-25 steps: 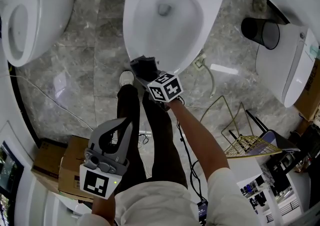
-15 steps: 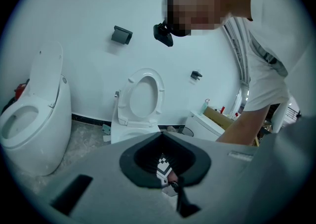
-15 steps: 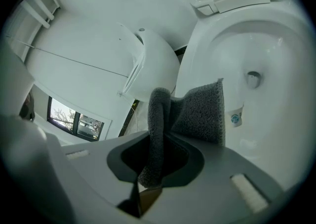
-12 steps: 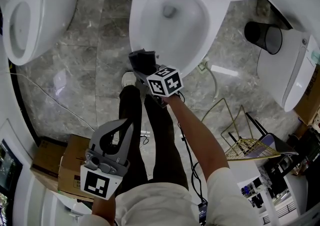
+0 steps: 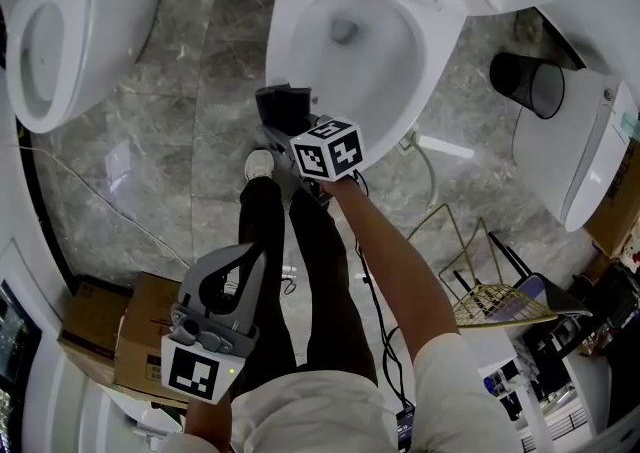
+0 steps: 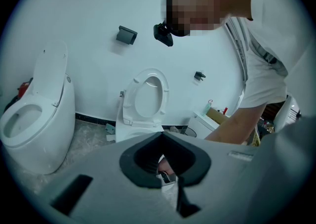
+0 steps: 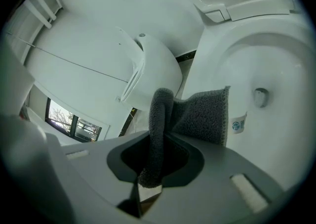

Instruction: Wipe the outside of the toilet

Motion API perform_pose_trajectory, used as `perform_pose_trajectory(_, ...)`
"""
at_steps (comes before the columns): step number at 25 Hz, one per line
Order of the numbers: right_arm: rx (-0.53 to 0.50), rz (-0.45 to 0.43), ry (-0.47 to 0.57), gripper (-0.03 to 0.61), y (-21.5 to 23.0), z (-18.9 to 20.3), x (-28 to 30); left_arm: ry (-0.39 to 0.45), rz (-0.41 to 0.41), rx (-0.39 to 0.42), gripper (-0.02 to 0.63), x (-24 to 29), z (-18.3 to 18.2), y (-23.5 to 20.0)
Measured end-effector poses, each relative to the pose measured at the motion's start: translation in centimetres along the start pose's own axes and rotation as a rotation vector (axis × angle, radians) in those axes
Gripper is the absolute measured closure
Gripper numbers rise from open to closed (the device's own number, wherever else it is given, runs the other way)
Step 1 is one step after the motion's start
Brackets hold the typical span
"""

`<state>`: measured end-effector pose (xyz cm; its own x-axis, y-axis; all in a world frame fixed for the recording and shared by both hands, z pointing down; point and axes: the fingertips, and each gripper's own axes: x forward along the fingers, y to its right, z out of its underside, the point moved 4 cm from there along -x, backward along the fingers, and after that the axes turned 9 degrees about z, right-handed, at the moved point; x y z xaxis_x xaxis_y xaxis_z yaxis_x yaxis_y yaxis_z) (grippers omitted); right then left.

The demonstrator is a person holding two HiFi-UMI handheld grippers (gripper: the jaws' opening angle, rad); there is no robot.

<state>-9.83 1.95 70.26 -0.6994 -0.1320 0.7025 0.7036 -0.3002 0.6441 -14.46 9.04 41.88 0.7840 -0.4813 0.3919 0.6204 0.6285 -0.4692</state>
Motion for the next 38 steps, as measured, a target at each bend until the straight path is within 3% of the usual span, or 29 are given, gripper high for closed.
perform_pose_trajectory(27, -0.102, 0.04, 0.071, 0.52, 3.4, -11.5, 2.1, -0.003, -0.027, -0.024, 0.617, 0.2, -0.7, -3.7)
perform_pose_trajectory(38, -0.213, 0.092, 0.057, 0.518, 5.1, -15.9, 2.7, -0.004, -0.043, -0.03, 0.617, -0.5, -0.6, -4.9)
